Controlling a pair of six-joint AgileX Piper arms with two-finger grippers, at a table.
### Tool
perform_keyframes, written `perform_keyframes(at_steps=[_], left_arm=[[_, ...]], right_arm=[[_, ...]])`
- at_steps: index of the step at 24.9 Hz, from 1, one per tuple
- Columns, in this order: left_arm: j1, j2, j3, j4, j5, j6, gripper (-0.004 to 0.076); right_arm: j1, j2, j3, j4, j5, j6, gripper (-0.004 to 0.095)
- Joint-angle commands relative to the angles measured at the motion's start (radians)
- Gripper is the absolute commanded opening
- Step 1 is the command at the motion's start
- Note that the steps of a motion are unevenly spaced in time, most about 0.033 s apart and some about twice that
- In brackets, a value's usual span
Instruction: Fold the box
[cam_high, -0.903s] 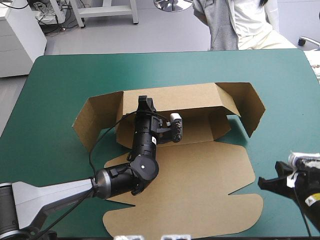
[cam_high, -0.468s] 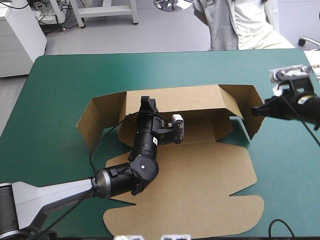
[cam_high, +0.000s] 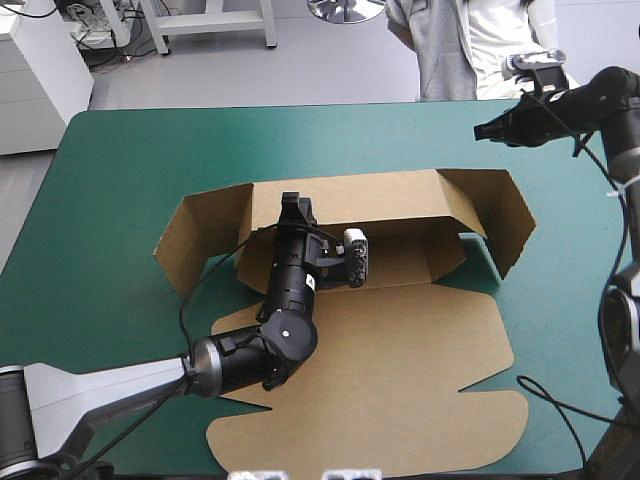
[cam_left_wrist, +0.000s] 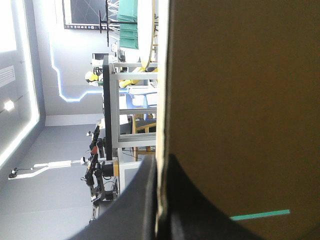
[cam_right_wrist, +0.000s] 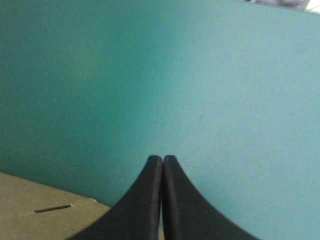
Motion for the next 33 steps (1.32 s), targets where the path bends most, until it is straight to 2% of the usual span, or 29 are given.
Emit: perform_keyframes(at_steps=[1,4,8,12,25,33], left_arm=[[-0.008,-0.045,-0.024,0.074,0.030,-0.011,-0.0010],[-0.006,-0.045,-0.024,0.058,0.030,-0.011,-0.0010],[-0.006,-0.045,-0.024,0.040,0.027,-0.011,-0.0010],[-0.004,-0.045,-0.026,0.045,0.031,-0.011,-0.0010],[-0.004,-0.045,-0.026,0.047,0.029,-0.011,-0.0010],[-0.004,-0.045,-0.026,0.047,0.031,-0.011,-0.0010]], right_arm=[[-0.003,0.036,-0.064,0.079,0.072,-0.039,-0.0017],[0.004,0.045,-0.042,0.085,0.084,-0.071,-0.0017],[0.011,0.025,-0.009,0.089,0.179,-0.094,-0.0017],[0.011,-0.042,0.117,0.136,0.174,-0.145,-0.0017],[0.011,-0.302,0.500,0.166,0.122,-0.266,-0.0017],[0.011,-0.390,0.726,0.259,0.125,-0.519,-0.0017]])
